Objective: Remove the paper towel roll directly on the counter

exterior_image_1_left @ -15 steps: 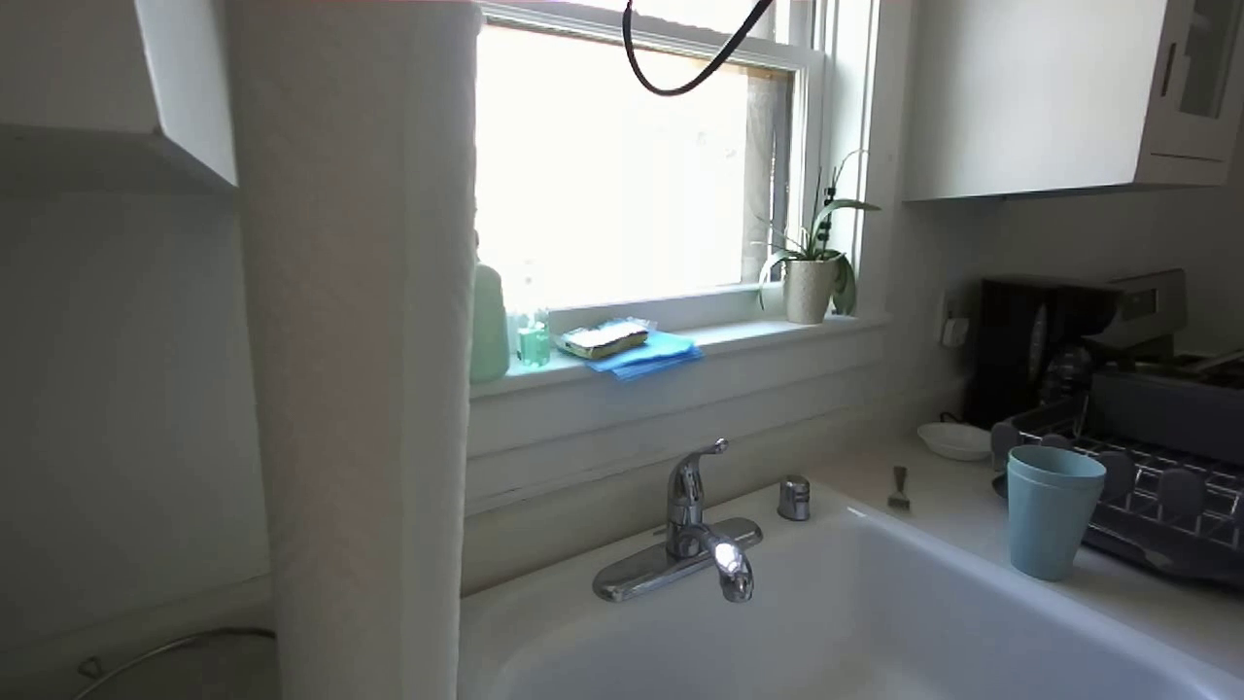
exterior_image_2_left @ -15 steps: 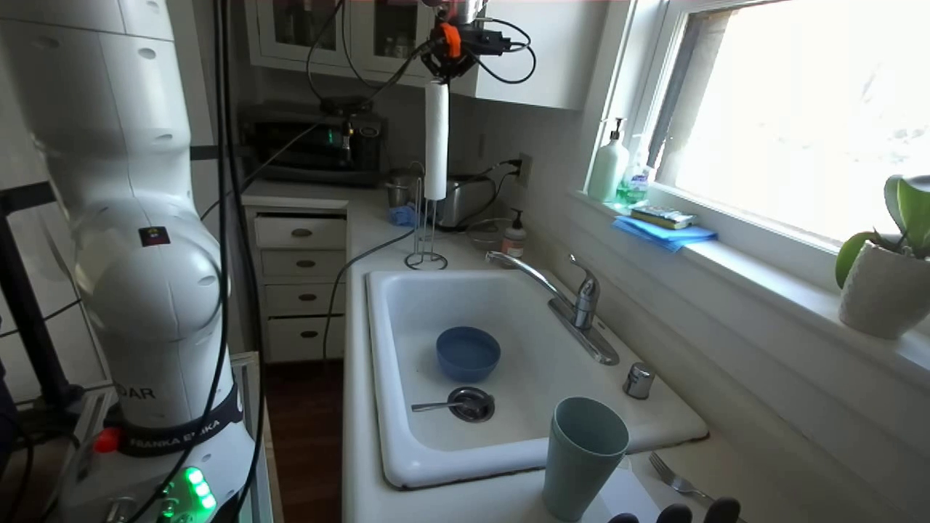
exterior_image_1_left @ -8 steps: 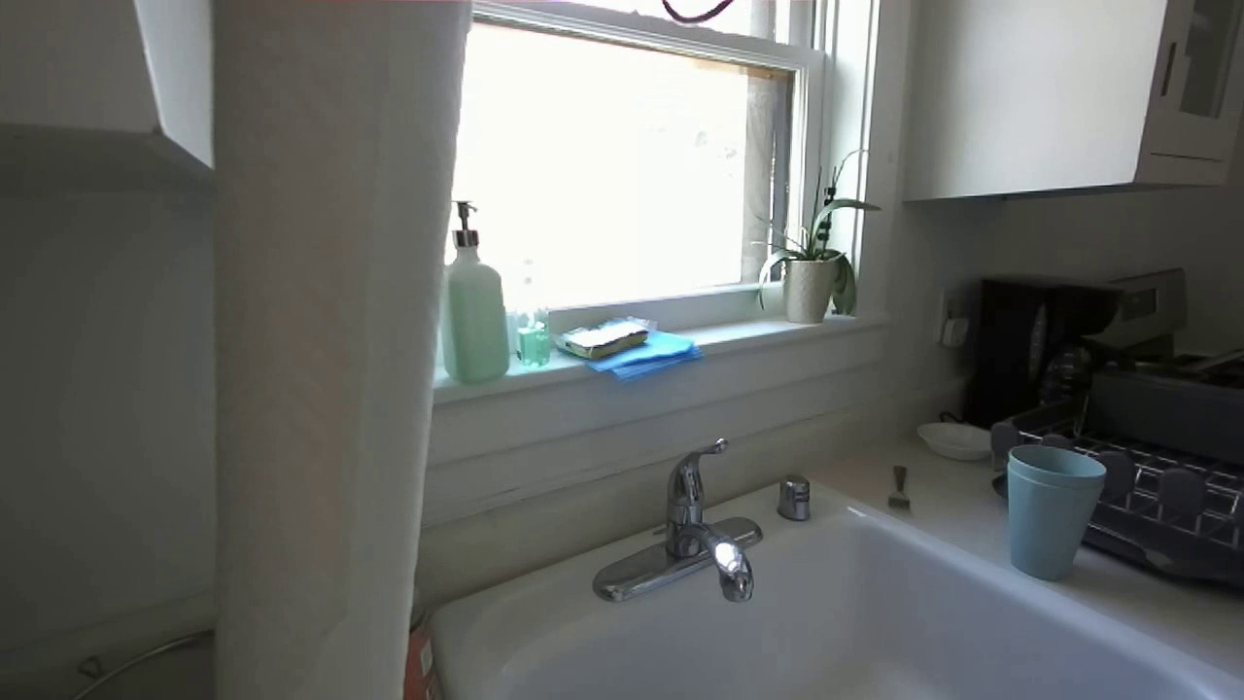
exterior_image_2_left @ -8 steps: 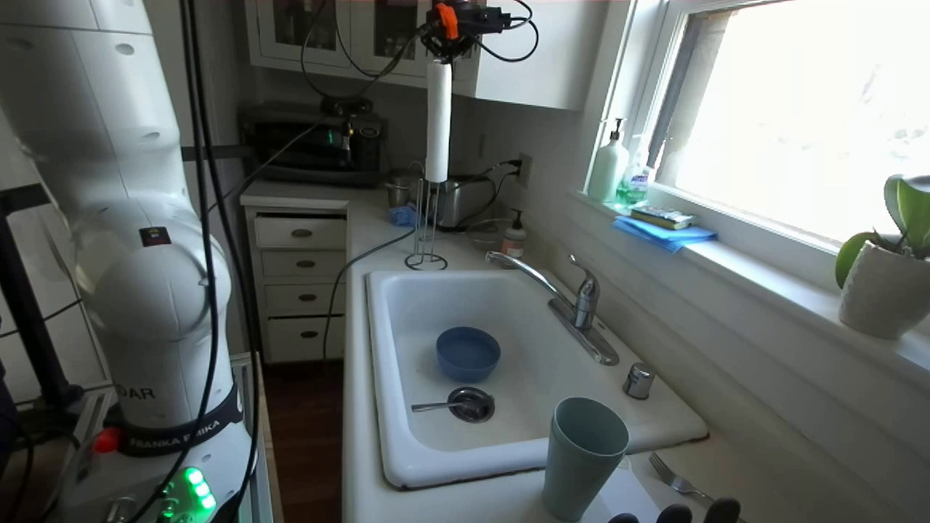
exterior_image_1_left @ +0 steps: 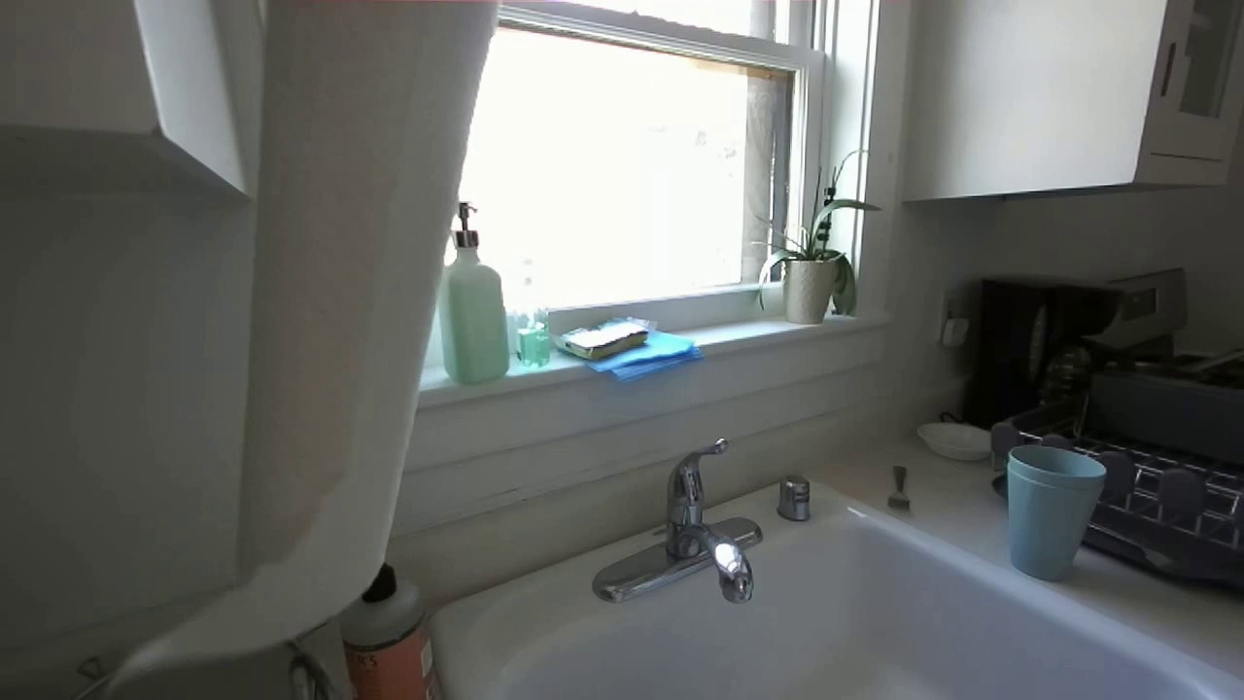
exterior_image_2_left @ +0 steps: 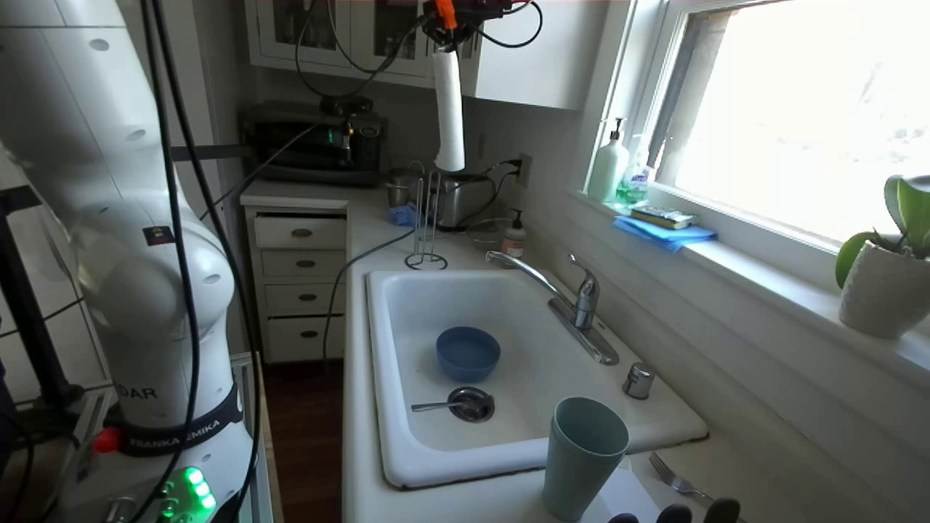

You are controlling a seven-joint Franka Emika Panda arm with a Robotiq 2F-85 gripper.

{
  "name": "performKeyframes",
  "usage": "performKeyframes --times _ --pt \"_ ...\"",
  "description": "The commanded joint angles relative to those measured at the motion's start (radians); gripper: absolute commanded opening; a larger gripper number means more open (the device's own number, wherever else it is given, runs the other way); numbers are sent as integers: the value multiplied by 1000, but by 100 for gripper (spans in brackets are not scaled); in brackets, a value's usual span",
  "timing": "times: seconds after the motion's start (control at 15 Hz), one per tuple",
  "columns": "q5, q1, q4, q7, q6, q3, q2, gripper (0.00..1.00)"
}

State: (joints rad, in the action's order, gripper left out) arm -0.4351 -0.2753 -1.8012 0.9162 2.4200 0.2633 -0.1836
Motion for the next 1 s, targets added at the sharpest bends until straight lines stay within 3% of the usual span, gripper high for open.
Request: performKeyframes --times 0.0,0.27,0.53,0.73,0.93 --pt "-28 -31 -82 -9 82 -37 -63 0" --pt "-76 -56 -105 22 113 -79 -67 0" --pt "-188 -78 -93 78 71 -132 -28 0" --pt "-241 -59 -78 98 13 -146 13 0" --pt "-219 -24 -64 81 -38 -151 59 0"
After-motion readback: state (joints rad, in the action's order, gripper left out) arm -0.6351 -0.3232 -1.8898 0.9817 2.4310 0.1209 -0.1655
